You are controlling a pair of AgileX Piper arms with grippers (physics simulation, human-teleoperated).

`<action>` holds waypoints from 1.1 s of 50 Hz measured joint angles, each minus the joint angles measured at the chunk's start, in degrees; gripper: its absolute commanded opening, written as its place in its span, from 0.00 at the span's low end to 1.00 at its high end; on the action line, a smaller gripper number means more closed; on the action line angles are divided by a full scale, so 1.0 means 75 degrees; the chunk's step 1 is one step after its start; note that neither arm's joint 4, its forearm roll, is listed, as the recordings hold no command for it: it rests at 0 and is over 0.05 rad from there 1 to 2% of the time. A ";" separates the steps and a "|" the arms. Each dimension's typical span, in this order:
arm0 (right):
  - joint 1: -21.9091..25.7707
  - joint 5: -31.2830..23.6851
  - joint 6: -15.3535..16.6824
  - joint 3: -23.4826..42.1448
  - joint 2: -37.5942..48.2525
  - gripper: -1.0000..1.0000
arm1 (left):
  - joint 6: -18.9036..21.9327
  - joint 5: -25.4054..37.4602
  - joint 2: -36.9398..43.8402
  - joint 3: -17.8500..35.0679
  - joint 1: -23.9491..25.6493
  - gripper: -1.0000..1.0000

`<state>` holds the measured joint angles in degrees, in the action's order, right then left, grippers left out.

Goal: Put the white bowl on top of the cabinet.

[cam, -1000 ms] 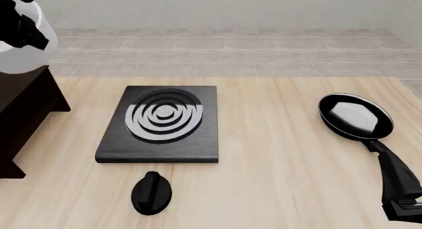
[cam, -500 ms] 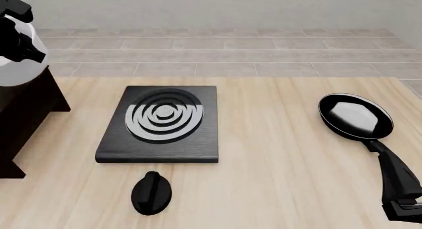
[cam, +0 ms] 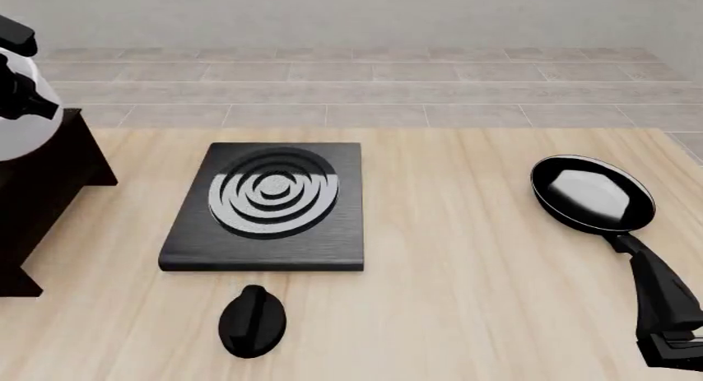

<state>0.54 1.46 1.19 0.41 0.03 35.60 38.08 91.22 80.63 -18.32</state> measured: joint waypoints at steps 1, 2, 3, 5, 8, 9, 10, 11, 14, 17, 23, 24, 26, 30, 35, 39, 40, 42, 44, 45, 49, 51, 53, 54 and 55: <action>0.0000 0.0000 0.0000 0.0001 0.0000 1.00 | 0.0002 -0.0002 -0.0006 0.0001 -0.0015 0.00; 0.0000 0.0000 0.0000 0.0000 0.0000 1.00 | 0.0004 -0.0005 -0.0011 0.0003 -0.0031 0.00; 0.0000 0.0001 0.0000 -0.0001 0.0000 1.00 | 0.0007 -0.0006 -0.0012 0.0001 -0.0049 0.00; 0.0000 0.0002 0.0000 -0.0003 0.0000 1.00 | 0.0006 -0.0008 -0.0016 0.0005 -0.0079 0.00; 0.0000 0.0001 0.0000 -0.0001 0.0000 1.00 | 0.0001 -0.0008 -0.0011 0.0014 -0.0125 0.00; 0.0000 0.0001 0.0000 0.0000 0.0000 1.00 | -0.0002 -0.0009 -0.0009 0.0017 -0.0140 0.00; 0.0000 0.0000 0.0000 0.0000 0.0000 1.00 | -0.0007 -0.0008 -0.0005 0.0026 -0.0153 0.00; 0.0000 0.0000 0.0000 0.0000 0.0000 1.00 | -0.0011 -0.0004 0.0000 0.0039 -0.0166 0.00; 0.0000 0.0002 0.0000 -0.0002 0.0000 1.00 | -0.0004 -0.0001 0.0017 0.0085 -0.0214 0.00; 0.0000 0.0003 -0.0001 -0.0004 0.0000 1.00 | 0.0003 -0.0012 0.0031 0.0134 -0.0267 0.00; 0.0000 0.0006 -0.0001 -0.0007 0.0000 1.00 | 0.0000 -0.0013 0.0075 0.0240 -0.0356 0.00; 0.0000 0.0006 -0.0001 -0.0007 0.0000 1.00 | -0.0003 -0.0010 0.0084 0.0260 -0.0368 0.00; 0.0000 0.0007 -0.0001 -0.0008 0.0000 1.00 | -0.0011 0.0008 0.0106 0.0305 -0.0392 0.00; 0.0000 0.0008 0.0000 -0.0009 0.0000 1.00 | -0.0023 0.0073 0.0166 0.0410 -0.0453 0.00; 0.0000 0.0009 -0.0001 -0.0009 0.0000 1.00 | -0.0030 0.0187 0.0256 0.0502 -0.0565 1.00; 0.0000 0.0009 -0.0001 -0.0010 0.0000 1.00 | -0.0018 0.0276 0.0351 0.0538 -0.0699 1.00; 0.0000 0.0009 -0.0001 -0.0010 0.0000 1.00 | -0.0015 0.0295 0.0369 0.0547 -0.0723 1.00; 0.0000 0.0009 -0.0001 -0.0010 0.0000 1.00 | -0.0011 0.0331 0.0403 0.0574 -0.0764 1.00; 0.0000 0.0009 0.0000 -0.0010 0.0000 1.00 | -0.0007 0.0376 0.0428 0.0613 -0.0793 1.00; 0.0000 0.0009 0.0000 -0.0010 0.0000 1.00 | -0.0002 0.0402 0.0437 0.0640 -0.0805 1.00; 0.0000 0.0009 -0.0001 -0.0010 0.0000 1.00 | 0.0044 0.0521 0.0441 0.0784 -0.0823 1.00; 0.0000 0.0009 -0.0001 -0.0010 0.0000 1.00 | 0.0066 0.0596 0.0444 0.0886 -0.0820 1.00; 0.0000 0.0009 -0.0001 -0.0010 0.0000 1.00 | 0.0089 0.0679 0.0450 0.0997 -0.0811 1.00; 0.0000 0.0009 -0.0001 -0.0010 0.0000 1.00 | 0.0102 0.0719 0.0454 0.1056 -0.0807 1.00; 0.0000 0.0009 -0.0001 -0.0010 0.0000 1.00 | 0.0114 0.0759 0.0460 0.1118 -0.0804 1.00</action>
<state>0.54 1.52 1.18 0.33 0.03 36.45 43.77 94.67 89.01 -24.35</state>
